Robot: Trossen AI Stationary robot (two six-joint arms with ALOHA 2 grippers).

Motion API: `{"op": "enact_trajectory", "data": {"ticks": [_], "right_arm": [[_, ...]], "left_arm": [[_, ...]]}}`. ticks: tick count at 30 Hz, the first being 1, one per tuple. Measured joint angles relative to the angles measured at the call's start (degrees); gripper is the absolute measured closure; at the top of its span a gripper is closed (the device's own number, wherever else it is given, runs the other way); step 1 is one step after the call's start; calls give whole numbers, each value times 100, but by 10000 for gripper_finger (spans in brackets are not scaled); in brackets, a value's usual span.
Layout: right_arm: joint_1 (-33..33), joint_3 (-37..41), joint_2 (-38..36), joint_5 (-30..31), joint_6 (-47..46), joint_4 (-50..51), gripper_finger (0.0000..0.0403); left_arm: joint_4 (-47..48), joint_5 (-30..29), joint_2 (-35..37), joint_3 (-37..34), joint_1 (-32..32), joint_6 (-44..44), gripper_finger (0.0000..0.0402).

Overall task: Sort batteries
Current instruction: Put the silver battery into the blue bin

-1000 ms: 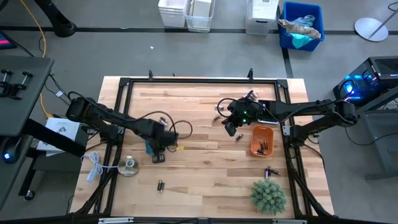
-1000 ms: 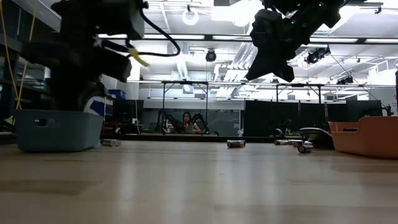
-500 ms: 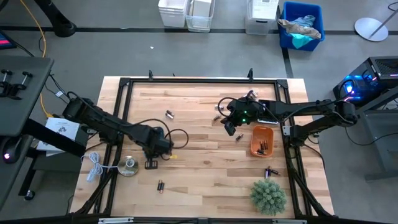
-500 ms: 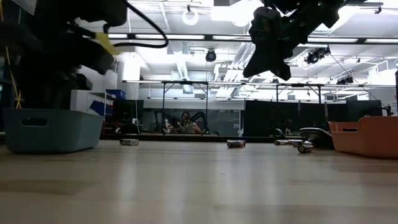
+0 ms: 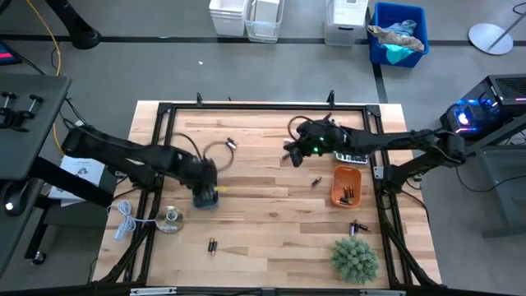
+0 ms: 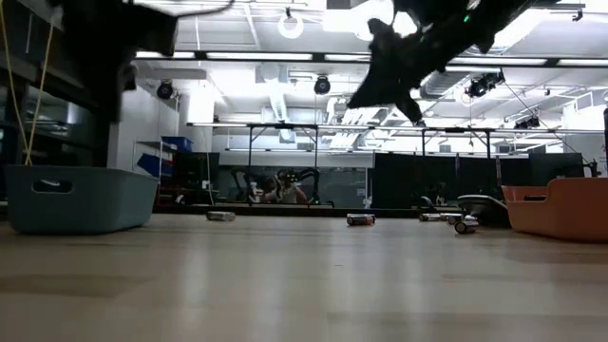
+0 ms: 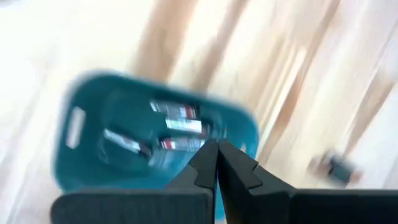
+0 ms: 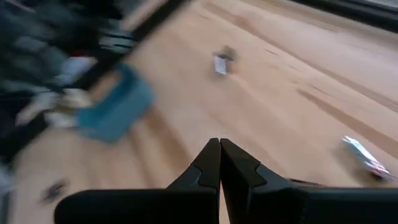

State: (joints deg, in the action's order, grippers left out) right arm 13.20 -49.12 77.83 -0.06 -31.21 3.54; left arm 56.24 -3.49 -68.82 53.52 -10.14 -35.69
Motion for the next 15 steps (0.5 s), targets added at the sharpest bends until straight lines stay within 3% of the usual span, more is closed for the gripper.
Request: {"op": "enact_trajectory", "data": {"ticks": [3, 7, 11, 15], "right_arm": [[516, -168, 509, 24, -67, 365, 402], [1488, -1202, 1375, 2, 811, 1986, 385], [2303, -2378, 2131, 532, 1694, 3548, 331], [3011, -3000, 2750, 1226, 1616, 4663, 254]], "left_arm": [[-281, -242, 361, 54, 292, -310, 401], [-837, -254, 531, 124, 715, -332, 401], [-1286, -41, 512, 183, 963, -328, 401], [-1561, 177, 507, 183, 1010, -539, 401]]}}
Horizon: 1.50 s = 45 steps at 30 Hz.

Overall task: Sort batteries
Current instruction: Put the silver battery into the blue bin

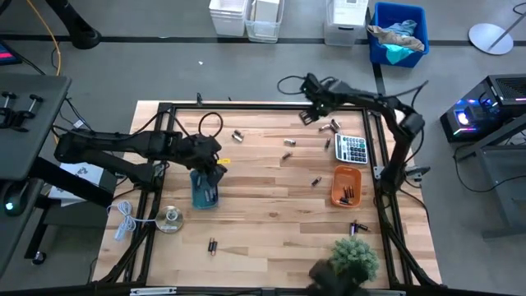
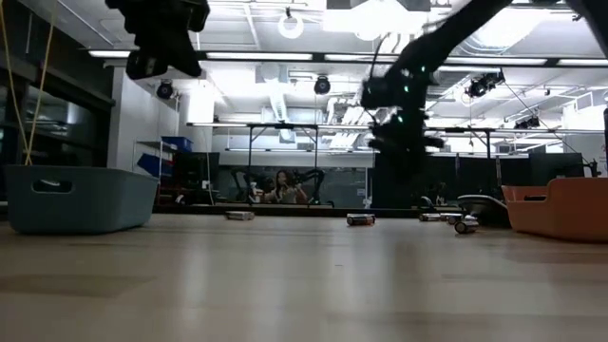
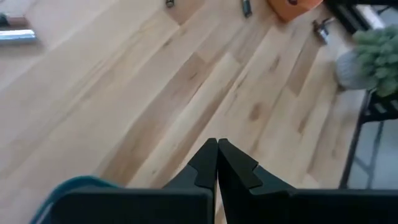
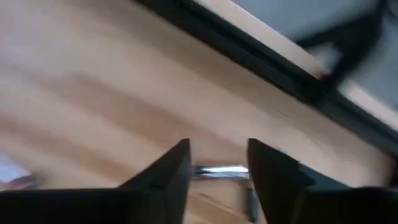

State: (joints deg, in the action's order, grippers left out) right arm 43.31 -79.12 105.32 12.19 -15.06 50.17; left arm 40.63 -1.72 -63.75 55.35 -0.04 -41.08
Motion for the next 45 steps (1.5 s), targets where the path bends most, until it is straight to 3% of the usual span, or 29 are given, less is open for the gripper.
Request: {"op": "enact_trajectory", "data": {"ticks": [5, 12, 17, 38, 45], "right_arm": [[767, -51, 355, -304, -721, 482, 197], [1193, 30, 345, -323, -854, 526, 204], [1242, 407, 349, -156, -911, 596, 210], [1248, 581, 349, 3, -1020, 220, 210], [1205, 1087, 345, 214, -955, 224, 210]], "left_arm": [[-171, -16, 0, 0, -154, -168, 401], [-267, -84, 2, 0, -204, -230, 401], [-435, -90, 2, 0, -204, -202, 401], [-498, -41, 2, 0, -163, -70, 401], [-498, -39, 2, 0, -207, -76, 401]]}}
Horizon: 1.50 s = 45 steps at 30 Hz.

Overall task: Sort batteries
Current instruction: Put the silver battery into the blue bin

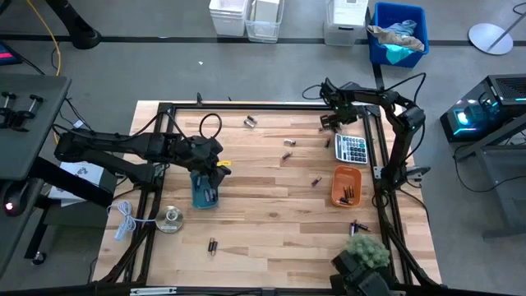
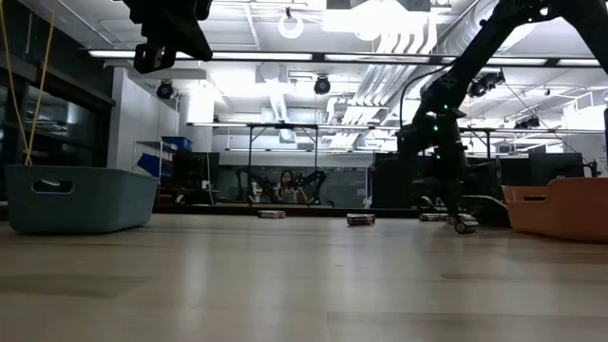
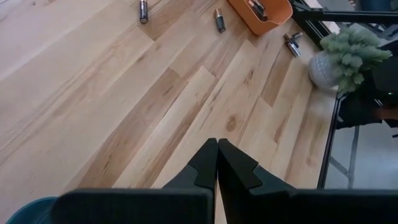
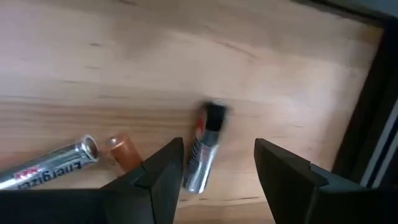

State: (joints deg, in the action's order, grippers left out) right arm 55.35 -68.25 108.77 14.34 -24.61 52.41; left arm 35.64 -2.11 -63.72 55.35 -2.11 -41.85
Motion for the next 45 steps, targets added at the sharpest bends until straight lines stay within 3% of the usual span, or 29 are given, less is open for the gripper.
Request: {"op": "enact_trajectory", "data": {"ticks": [3, 8, 11, 20, 31, 35, 41, 45], "right_arm": [[-5, 131, -16, 32, -86, -216, 210], [-19, 307, 149, -409, -219, -463, 219], [-170, 123, 388, -99, -339, -332, 242], [24, 85, 431, -778, -345, -422, 321], [127, 48, 389, -1024, 131, -353, 363], [82, 7, -48, -735, 409, -283, 364], [144, -239, -1261, -1058, 408, -408, 366], [-269, -216, -1876, -1860, 210, -808, 366]], "left_arm": [[-1, 0, 0, 0, -17, -1, 401], [-4, 0, -2, 0, -17, -111, 401], [-45, 2, -2, 0, -17, -161, 401], [-237, 15, -2, 0, -20, -261, 401], [-457, 41, 2, 0, -20, -227, 401], [-803, 41, 31, 2, -1, 35, 401], [-1247, 47, 28, 2, 213, 320, 401], [-1601, 47, 59, 2, 392, 630, 401]]}}
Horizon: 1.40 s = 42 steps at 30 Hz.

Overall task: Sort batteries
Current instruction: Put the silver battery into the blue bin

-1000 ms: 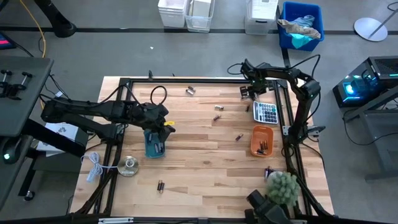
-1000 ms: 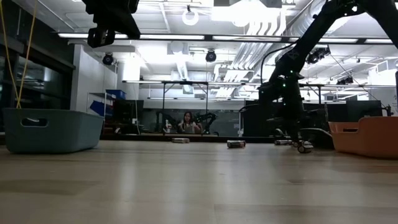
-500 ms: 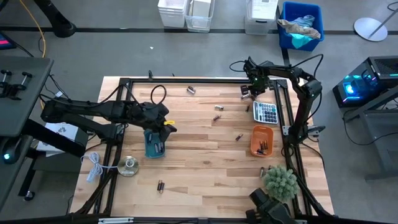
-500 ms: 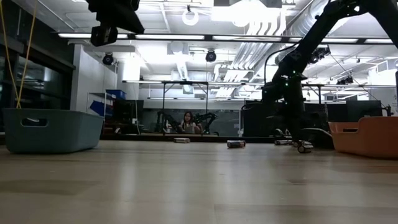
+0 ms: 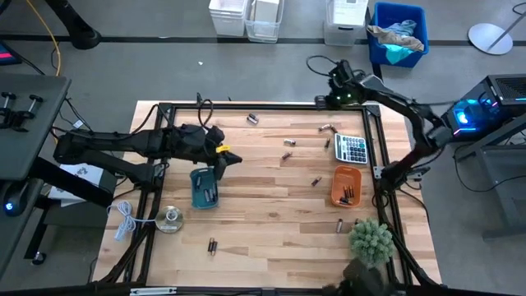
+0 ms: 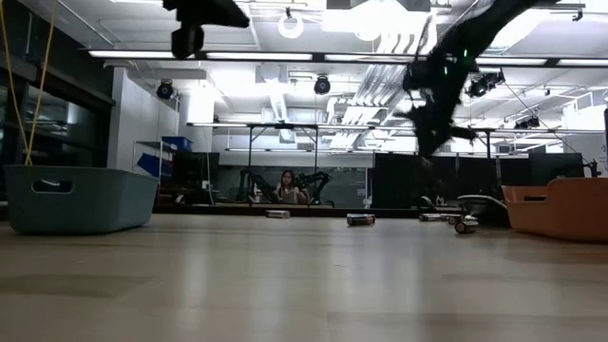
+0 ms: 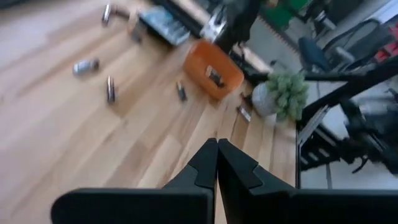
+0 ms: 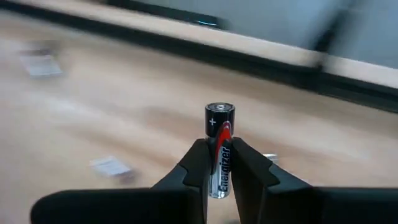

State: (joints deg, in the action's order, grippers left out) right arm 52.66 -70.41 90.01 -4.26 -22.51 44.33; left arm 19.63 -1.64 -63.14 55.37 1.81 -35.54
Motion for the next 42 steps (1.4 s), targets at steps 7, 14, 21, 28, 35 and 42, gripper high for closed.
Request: {"op": "enact_trajectory", "data": {"ticks": [7, 14, 21, 28, 35, 42], "right_arm": [[-2079, 344, 3, -562, -866, -1627, 366], [-4082, 341, 1321, -593, -2364, -5256, 366], [-4995, -1208, 3172, -498, -2986, -6543, 366], [-5260, -3544, 4691, -976, -2905, -5801, 366], [-5282, -4823, 5305, -943, -2301, -4230, 335], [-5109, -5773, 5305, -1669, -667, -1954, 178]], "left_arm": [[-1430, -10, 333, 0, 341, 722, 401], [-2365, -60, 1033, 2, 509, 1190, 401], [-2384, -235, 1413, 2, 546, 1227, 401], [-2371, -342, 1419, 2, 546, 1223, 401], [-2373, -344, 1419, 2, 544, 1166, 401], [-2375, -346, 1423, 2, 544, 1166, 401]]}}
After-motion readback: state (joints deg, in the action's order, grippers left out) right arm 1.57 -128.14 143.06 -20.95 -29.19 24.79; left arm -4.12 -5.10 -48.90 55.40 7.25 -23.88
